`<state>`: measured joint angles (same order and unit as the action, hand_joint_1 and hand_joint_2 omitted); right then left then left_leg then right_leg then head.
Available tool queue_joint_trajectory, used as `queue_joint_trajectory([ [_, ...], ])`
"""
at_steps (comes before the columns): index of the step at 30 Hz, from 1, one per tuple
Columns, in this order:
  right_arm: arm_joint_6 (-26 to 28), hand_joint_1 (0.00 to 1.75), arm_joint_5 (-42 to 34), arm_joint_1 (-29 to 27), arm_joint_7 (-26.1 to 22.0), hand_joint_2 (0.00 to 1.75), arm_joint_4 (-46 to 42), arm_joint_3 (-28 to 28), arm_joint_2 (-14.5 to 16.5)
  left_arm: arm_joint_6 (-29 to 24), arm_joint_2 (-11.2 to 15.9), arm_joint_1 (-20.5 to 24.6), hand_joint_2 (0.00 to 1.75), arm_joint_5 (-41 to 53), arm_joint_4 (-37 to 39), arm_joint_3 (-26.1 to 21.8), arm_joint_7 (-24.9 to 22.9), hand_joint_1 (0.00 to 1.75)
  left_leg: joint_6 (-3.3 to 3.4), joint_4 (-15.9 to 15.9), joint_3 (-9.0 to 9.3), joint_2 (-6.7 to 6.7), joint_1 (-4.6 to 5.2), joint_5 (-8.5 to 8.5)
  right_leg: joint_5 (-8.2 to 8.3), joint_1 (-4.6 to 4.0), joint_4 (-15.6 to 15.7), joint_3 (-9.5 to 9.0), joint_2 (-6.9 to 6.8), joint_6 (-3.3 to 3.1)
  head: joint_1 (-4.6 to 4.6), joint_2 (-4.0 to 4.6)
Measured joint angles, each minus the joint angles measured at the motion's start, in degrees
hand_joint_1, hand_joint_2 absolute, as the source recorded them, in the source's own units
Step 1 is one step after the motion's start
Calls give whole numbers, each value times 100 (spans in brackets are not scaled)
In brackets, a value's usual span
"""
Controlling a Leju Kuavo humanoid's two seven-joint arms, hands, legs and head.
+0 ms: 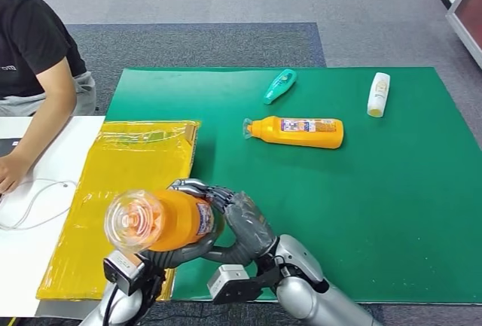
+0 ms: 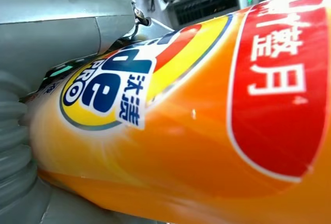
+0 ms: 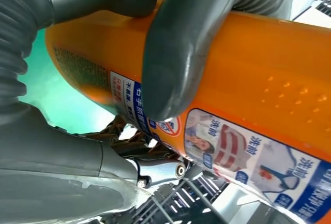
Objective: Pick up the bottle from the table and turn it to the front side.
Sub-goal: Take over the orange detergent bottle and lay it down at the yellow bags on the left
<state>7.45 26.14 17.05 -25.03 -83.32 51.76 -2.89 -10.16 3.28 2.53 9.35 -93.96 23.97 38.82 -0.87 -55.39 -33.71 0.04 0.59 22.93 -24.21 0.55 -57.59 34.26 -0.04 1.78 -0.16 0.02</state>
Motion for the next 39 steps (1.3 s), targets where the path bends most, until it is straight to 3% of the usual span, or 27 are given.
queue_joint_trajectory([
  [17,-51,173,-16,175,-6,175,328,131,223,-916,347,-67,175,309,-306,183,45,175,0,0,0,0,0,0,0,0,0,0,0,0,0,0],
  [18,-50,165,-26,174,-6,175,338,132,229,-947,362,-73,175,363,-306,183,45,175,0,0,0,0,0,0,0,0,0,0,0,0,0,0],
  [20,-49,126,-44,172,-6,175,357,133,238,-1005,401,-86,175,513,-306,183,42,175,0,0,0,0,0,0,0,0,0,0,0,0,-1,0],
  [22,-48,75,-58,162,-4,175,372,133,245,-1044,456,-99,175,697,-306,176,8,175,0,0,0,0,0,0,0,0,0,0,0,0,-1,0],
  [25,-39,40,-83,90,20,175,395,135,247,-998,562,-152,175,926,-308,139,-140,175,0,0,0,0,0,0,-1,0,0,0,0,0,0,0],
  [33,-5,1,-3,-221,62,175,443,135,247,-956,826,-388,175,1557,-346,-11,-316,175,-1,0,-3,0,-1,0,-2,-1,0,1,0,-1,1,0],
  [39,94,0,191,-291,37,175,447,137,291,-1186,909,-524,175,1985,-513,-88,-370,175,-1,0,-1,0,0,0,0,-1,0,0,0,-1,0,0],
])
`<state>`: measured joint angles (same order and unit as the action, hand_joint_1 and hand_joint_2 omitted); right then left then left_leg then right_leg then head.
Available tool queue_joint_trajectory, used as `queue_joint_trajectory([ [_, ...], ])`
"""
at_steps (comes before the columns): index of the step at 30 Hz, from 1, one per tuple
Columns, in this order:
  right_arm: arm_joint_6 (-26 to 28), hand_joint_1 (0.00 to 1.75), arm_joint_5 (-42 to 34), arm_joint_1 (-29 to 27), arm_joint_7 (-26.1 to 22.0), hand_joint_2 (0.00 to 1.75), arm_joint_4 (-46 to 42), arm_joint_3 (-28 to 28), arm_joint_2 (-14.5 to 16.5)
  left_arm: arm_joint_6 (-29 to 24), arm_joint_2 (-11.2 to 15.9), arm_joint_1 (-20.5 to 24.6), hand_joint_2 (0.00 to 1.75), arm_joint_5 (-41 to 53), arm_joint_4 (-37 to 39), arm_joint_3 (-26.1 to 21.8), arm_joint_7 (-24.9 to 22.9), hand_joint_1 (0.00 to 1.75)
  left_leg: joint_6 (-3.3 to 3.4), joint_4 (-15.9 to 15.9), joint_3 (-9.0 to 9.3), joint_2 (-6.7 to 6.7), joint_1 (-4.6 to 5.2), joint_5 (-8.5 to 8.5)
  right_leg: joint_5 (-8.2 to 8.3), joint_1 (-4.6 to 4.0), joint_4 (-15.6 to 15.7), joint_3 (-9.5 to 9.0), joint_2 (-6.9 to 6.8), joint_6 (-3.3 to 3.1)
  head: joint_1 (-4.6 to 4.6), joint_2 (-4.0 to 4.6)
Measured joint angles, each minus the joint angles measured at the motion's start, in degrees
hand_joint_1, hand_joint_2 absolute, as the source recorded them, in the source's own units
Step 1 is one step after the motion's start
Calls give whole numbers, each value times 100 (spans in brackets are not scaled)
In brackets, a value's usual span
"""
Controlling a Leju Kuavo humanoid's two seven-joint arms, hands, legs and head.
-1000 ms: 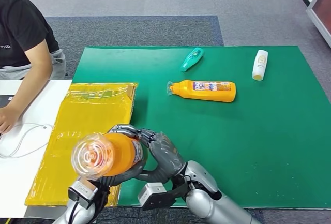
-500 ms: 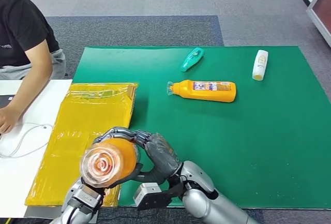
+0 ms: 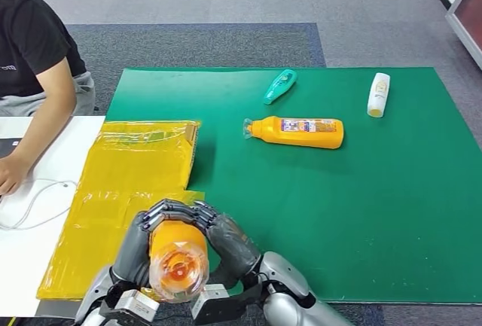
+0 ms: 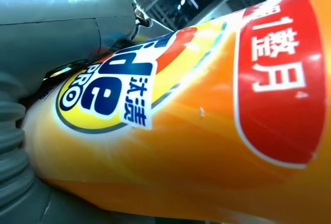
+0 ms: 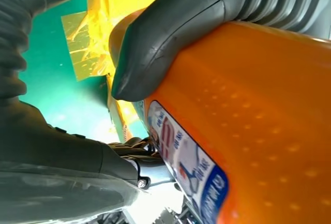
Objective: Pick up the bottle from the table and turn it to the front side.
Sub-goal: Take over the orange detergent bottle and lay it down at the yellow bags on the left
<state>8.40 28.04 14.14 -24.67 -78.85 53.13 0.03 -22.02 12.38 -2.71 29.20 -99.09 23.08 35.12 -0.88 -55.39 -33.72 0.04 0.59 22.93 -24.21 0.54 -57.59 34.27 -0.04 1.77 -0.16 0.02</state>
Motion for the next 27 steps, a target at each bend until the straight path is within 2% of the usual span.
queue_joint_trajectory([
  [10,191,0,228,1,-2,175,-1,31,124,-260,94,-170,175,272,-354,-91,-99,175,-2,0,0,0,-2,-1,-1,-2,0,0,0,0,0,0],
  [27,316,0,457,-20,54,175,26,117,140,-326,147,-395,175,292,-501,-185,-195,175,-2,0,0,0,-2,-1,-1,-2,0,1,0,-1,1,0],
])
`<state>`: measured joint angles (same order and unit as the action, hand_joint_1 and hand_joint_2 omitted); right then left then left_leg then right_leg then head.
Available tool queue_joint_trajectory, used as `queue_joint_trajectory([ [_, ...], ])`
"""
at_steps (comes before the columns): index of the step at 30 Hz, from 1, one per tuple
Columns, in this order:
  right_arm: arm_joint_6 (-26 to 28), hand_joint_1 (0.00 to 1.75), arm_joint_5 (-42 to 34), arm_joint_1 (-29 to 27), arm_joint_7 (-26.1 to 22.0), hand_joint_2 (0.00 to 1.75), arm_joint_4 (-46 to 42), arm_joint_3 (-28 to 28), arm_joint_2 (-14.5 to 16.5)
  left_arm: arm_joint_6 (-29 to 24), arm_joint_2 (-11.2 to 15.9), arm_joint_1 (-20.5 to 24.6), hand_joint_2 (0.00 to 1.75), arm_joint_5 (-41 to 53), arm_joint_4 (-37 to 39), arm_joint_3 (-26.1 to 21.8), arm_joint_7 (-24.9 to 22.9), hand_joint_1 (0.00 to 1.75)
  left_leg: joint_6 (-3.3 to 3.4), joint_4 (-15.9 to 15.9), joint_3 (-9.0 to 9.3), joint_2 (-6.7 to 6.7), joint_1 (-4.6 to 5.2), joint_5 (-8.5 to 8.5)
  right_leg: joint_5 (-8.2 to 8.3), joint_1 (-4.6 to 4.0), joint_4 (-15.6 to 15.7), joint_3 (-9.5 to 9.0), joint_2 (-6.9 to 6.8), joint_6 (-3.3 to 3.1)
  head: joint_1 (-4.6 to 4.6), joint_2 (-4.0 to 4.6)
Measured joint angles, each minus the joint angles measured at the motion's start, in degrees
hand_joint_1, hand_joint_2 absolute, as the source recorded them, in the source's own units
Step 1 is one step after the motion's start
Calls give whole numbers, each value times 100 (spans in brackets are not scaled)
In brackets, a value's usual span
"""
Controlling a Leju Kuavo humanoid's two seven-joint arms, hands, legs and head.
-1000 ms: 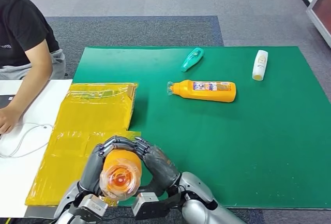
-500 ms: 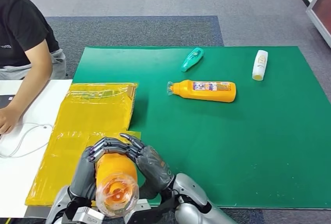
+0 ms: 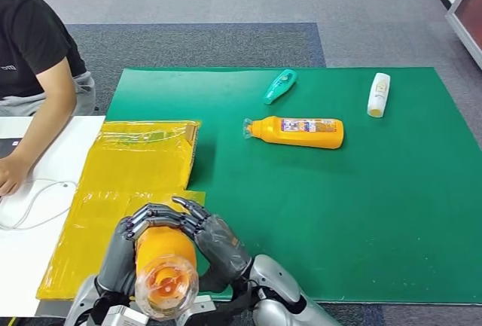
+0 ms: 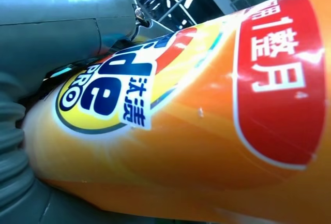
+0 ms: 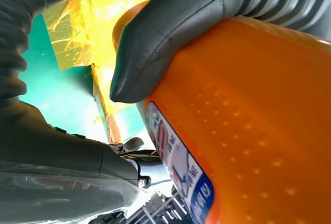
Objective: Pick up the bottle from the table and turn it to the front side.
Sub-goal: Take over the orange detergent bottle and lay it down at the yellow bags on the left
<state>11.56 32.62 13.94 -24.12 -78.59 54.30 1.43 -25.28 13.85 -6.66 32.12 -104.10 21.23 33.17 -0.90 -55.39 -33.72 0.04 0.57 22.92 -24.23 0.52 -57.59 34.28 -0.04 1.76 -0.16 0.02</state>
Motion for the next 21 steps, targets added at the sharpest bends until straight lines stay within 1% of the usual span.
queue_joint_trajectory([
  [3,40,0,45,1,15,175,30,21,4,-24,-22,-71,175,-172,-7,-45,11,175,0,0,0,0,0,0,0,0,0,0,0,0,-1,0],
  [6,144,0,85,1,32,175,61,29,13,-105,-89,-160,175,-565,-36,-154,159,175,0,0,0,0,0,0,0,0,0,1,0,0,0,0],
  [10,335,0,87,-11,113,175,150,-49,-45,-402,-204,-213,175,-1101,-186,-670,362,175,-2,0,0,-1,-1,-1,2,-1,0,0,0,-2,0,0],
  [12,348,0,95,-17,118,175,182,-66,-71,-426,-232,-216,175,-1149,-255,-863,387,175,-4,0,0,0,-2,-3,3,-2,0,0,-1,-3,1,0],
  [14,352,0,98,-20,117,175,201,-69,-74,-422,-262,-227,175,-1160,-299,-955,397,175,-5,0,0,0,-3,-4,4,-3,0,0,0,-4,-1,0],
  [21,370,0,115,-18,120,175,246,-75,-78,-463,-323,-242,175,-1179,-342,-1069,426,175,-4,0,-1,0,-3,-3,4,-2,1,1,1,-4,-2,0],
])
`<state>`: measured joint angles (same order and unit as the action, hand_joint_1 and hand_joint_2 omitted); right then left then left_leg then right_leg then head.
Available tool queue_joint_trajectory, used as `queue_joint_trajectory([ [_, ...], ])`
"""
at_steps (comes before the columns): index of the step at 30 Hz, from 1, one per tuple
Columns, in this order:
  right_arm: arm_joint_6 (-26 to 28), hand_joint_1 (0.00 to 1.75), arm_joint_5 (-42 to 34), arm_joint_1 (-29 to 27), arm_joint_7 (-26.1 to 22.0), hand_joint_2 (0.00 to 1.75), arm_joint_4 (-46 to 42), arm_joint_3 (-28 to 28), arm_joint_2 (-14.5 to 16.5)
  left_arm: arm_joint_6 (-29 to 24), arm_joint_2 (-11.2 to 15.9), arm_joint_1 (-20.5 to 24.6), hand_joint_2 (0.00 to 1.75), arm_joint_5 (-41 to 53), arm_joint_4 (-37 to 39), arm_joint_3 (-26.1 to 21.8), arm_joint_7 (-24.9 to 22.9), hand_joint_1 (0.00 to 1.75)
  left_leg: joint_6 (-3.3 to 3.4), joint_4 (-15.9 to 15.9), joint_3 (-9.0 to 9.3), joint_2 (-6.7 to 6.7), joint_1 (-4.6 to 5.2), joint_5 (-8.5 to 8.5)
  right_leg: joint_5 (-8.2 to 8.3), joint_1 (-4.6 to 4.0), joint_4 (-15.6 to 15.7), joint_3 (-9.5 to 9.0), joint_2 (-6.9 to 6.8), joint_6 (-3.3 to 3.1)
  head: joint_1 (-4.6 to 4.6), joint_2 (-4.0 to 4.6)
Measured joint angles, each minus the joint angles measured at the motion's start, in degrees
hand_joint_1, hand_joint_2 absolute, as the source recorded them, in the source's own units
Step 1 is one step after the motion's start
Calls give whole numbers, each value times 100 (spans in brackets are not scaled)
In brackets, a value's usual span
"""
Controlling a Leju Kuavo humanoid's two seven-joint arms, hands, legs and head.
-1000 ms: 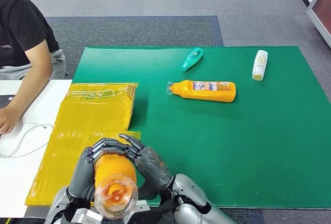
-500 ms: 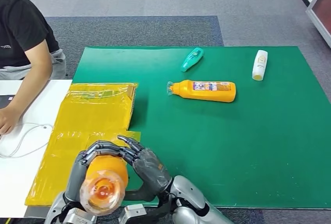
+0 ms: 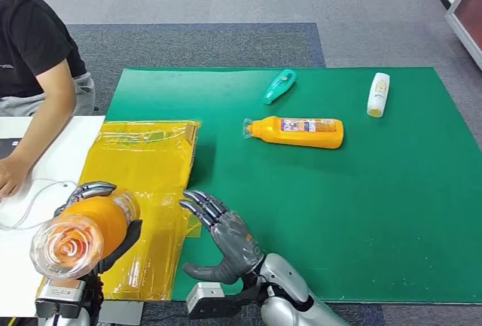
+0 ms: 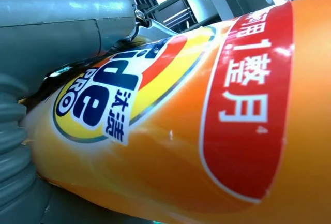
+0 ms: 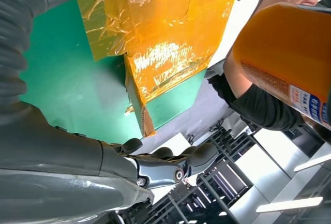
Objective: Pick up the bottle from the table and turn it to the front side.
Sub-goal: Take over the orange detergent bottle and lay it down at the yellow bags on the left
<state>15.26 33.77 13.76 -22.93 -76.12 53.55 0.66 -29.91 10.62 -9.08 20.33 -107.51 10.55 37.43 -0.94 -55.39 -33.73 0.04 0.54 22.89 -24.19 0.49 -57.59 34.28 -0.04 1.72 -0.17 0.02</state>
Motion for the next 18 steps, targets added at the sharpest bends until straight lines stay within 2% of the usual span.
queue_joint_trajectory([
  [6,189,0,-612,-53,-186,175,163,-138,19,-191,-103,-11,175,-420,-204,-111,236,175,0,0,0,0,0,0,0,0,0,0,0,0,2,0],
  [12,446,0,-753,-148,-227,175,177,-339,62,-198,-119,-48,175,-456,-249,-104,249,175,0,0,0,0,0,0,0,0,0,0,0,0,2,0],
  [18,636,0,-755,-285,-97,175,263,-501,109,-16,-114,-182,175,-122,-198,-103,-85,175,0,0,0,0,0,1,0,0,0,1,1,0,1,0],
])
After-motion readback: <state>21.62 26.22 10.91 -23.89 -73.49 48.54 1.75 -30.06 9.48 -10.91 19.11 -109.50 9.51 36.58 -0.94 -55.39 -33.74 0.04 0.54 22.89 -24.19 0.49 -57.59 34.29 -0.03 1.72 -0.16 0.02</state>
